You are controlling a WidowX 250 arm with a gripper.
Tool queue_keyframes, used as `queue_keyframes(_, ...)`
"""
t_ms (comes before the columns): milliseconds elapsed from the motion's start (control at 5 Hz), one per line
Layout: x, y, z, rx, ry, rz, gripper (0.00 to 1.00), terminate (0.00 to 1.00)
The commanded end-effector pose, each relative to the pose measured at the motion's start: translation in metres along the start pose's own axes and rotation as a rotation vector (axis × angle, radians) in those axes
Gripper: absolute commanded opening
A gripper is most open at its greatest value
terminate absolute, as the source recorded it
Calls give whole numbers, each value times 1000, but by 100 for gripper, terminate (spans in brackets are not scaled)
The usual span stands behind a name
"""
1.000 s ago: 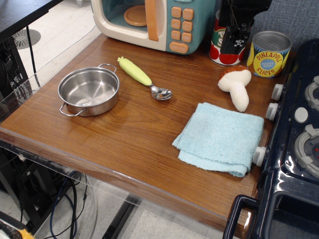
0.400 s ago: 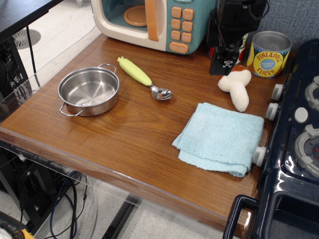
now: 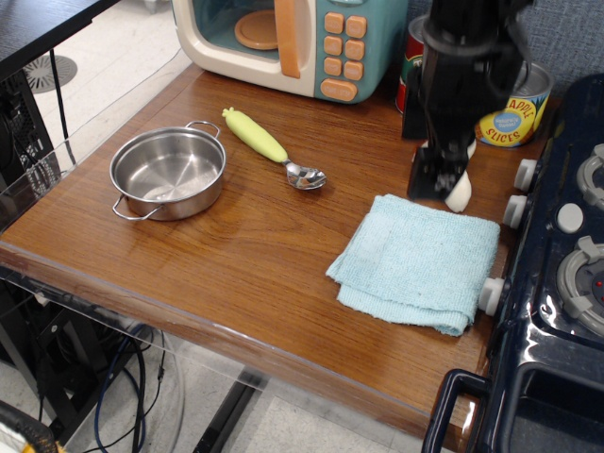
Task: Move the towel to the bottom left just under the pot
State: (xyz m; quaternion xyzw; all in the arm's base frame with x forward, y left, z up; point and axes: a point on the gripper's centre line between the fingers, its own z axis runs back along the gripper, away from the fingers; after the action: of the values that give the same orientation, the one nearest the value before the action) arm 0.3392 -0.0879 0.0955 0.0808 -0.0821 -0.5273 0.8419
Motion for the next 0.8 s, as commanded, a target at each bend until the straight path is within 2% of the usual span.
queue_keyframes(0, 12, -26, -4, -3, -73, -14, 100, 0)
queue_keyframes(600, 21, -24, -53, -12, -99, 14, 100, 0)
